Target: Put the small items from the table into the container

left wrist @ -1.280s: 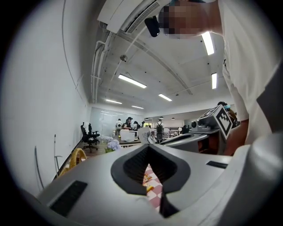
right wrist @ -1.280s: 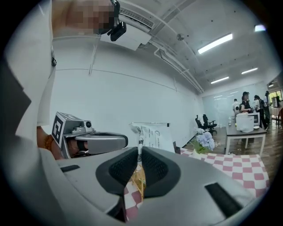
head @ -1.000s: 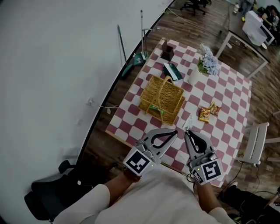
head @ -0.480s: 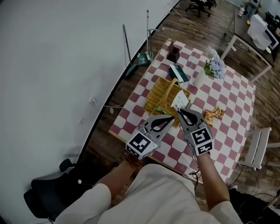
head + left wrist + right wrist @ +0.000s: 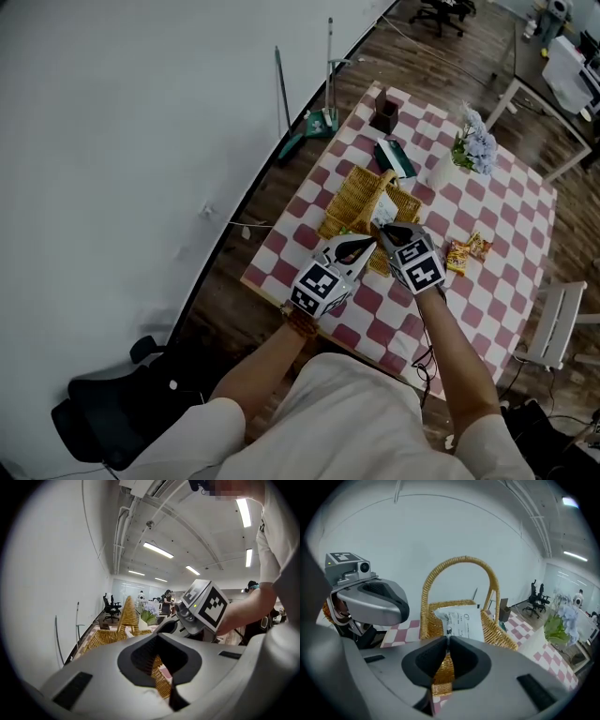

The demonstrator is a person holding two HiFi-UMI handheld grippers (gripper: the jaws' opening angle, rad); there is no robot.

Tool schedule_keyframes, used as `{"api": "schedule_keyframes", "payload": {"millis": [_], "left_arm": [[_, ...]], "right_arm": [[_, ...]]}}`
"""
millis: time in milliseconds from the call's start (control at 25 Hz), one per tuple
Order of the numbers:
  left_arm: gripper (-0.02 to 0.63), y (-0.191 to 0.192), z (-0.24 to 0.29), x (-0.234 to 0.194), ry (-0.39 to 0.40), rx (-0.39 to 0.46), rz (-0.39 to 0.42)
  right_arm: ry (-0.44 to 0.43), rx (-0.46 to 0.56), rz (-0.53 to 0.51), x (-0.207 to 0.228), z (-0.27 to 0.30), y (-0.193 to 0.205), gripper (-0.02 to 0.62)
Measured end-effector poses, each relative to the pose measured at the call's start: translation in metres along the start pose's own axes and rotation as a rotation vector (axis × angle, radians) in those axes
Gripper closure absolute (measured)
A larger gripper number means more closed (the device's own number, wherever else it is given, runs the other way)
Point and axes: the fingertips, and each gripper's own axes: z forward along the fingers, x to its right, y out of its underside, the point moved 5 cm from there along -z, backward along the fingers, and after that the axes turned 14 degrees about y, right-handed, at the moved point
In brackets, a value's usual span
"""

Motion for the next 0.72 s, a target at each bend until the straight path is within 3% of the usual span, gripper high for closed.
{"api": "schedule_keyframes", "payload": {"millis": [240, 360, 440, 720], "left_arm": [[0.578, 0.013, 0.006, -0.006, -0.011, -0.025, -0.019], [0.578, 0.012, 0.008, -0.004, -0.009, -0.023, -0.019], [0.578, 0.008, 0.008, 0.000, -0.004, -0.016, -0.016], [0.578, -0.032, 0.009, 0.031, 0.048, 0.065, 0.018]], "right_arm": [[-0.002, -0.031, -0.050, 0.003, 0.014, 0.002, 0.544], [-0.005, -0.025, -0.027, 0.005, 0.010, 0.001, 0.532], [-0.003, 0.006, 0.000, 0.008, 0.004, 0.002, 0.497], [0.070, 0.198, 0.174, 0.032, -0.073, -0.001, 0.500]]}}
